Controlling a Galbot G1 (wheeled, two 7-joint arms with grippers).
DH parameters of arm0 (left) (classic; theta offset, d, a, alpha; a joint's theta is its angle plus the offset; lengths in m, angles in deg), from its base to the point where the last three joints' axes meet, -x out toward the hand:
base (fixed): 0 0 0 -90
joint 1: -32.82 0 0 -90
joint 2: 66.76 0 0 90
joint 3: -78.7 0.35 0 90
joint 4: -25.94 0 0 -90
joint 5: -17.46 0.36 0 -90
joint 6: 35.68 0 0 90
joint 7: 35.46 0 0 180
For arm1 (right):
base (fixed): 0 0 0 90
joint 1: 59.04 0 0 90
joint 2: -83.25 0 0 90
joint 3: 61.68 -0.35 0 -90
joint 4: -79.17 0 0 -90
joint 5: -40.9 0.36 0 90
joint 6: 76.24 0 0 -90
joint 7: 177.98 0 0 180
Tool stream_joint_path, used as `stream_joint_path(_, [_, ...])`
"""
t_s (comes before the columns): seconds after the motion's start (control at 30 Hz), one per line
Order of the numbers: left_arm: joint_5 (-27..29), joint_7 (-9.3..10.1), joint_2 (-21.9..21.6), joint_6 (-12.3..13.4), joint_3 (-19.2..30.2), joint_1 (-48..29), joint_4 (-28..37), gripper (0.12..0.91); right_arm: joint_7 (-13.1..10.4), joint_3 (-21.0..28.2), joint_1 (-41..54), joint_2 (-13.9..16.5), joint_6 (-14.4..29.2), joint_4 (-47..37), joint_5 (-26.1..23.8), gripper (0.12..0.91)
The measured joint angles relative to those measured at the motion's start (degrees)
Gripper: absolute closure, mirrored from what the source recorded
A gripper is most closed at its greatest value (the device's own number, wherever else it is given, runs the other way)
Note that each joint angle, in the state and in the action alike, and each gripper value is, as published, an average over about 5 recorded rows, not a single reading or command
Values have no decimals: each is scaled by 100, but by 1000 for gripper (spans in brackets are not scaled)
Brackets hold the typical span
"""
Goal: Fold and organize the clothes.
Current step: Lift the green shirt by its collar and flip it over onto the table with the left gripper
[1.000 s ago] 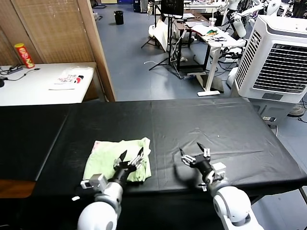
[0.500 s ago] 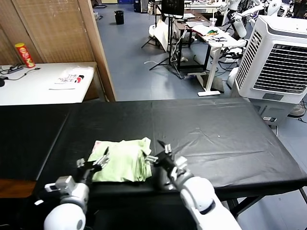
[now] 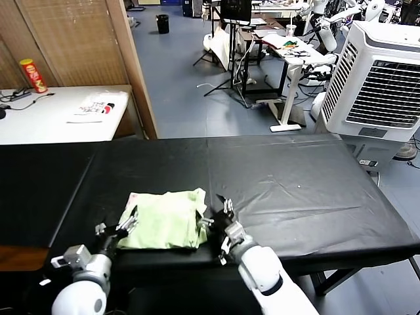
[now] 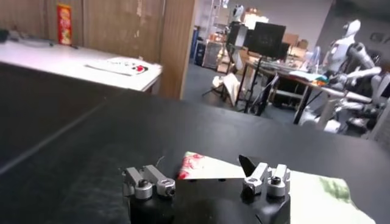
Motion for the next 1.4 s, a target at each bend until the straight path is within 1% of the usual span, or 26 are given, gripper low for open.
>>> stream_joint_path(0.1, [-363,-77,-11,134,-80,-65,183,232,76,-114,-91,28,128,179,338,227])
stream_joint_path(0.2, [-708,-133,-45,195,-139,-124,385,232,116,-254,-200,98,186,372,557,227])
stream_joint_path(0.43, [-1245,-227,-104,154,-157,-189,717,232,131,-598,-468,252,213,753,712,227])
stream_joint_path(0.5, [-1358,-226,-101,141,-154,-205,766,248,132,-666,-516,260,217,810,718,227])
stream_joint_path(0.53, [-1406,-221,-96,136,-152,-213,783,273,133,-690,-534,258,219,828,719,227])
stream_joint_path(0.6, [-1476,-211,-80,132,-149,-229,811,354,133,-723,-562,250,224,848,717,227])
stream_joint_path(0.73, [-1533,-169,-37,141,-146,-260,874,571,133,-755,-592,224,234,868,707,227])
stream_joint_path(0.77, [-1536,-156,-25,146,-147,-267,886,638,133,-761,-595,219,237,870,705,227])
stream_joint_path(0.83, [-1530,-134,-5,158,-152,-274,900,739,133,-774,-600,210,243,870,699,227])
stream_joint_path(0.87, [-1522,-124,4,161,-158,-275,899,799,133,-781,-606,206,247,870,695,227])
stream_joint_path(0.9, [-1499,-113,11,162,-164,-276,890,842,132,-788,-613,200,250,869,689,227])
stream_joint_path(0.97, [-1403,-85,22,155,-185,-275,854,882,130,-810,-635,181,256,869,657,227])
stream_joint_path(1.07, [-1111,-34,7,98,-233,-268,765,875,120,-860,-677,138,272,862,540,227])
stream_joint_path(1.2, [-543,-15,-99,39,-325,-259,669,881,106,-951,-762,74,295,876,373,227])
stream_joint_path(1.4, [320,-36,-496,79,-551,-232,654,881,98,-1092,-922,-9,329,927,132,227])
